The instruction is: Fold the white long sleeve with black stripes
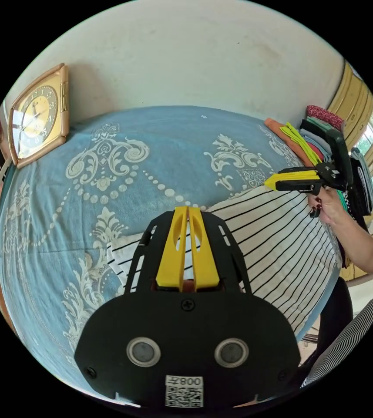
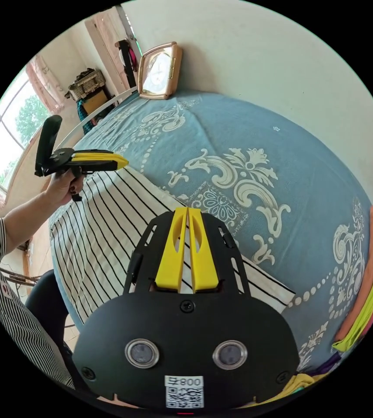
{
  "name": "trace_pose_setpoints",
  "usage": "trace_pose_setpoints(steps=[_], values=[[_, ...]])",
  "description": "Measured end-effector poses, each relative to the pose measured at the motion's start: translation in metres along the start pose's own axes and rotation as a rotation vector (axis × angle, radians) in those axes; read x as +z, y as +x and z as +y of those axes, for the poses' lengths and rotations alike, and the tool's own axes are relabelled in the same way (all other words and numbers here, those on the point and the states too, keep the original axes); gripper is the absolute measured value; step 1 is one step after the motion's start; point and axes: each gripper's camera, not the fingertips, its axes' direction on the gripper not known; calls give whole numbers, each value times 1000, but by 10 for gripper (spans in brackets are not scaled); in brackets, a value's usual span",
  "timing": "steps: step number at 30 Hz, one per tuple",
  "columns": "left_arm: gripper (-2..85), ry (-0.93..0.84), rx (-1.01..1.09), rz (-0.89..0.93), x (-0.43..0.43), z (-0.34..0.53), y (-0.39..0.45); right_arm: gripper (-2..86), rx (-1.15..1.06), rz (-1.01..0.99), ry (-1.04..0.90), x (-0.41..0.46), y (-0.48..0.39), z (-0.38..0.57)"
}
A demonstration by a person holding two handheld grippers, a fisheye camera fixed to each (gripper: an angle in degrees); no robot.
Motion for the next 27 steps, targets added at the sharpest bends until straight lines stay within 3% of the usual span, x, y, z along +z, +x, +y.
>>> trace_pose_setpoints(steps=[7, 12, 17, 19, 20, 27], values=[[6, 118, -50, 35, -64, 34, 0, 0, 164, -11, 102, -85, 43, 38], [3, -32, -116, -94, -54, 45, -19, 1, 246, 127, -20, -84, 66, 83], [3, 52, -136, -101, -100, 32, -22, 1, 302, 124, -8, -106, 78, 75], [5, 0, -145, -129, -97, 28, -27, 1, 300, 141, -28, -108, 79, 70], [6, -100, -142, -107, -82, 25, -34, 2, 303, 127, -63, -105, 83, 66], [38, -13, -254, 72, -192, 91, -50, 13, 327, 7, 0, -188, 71, 98]])
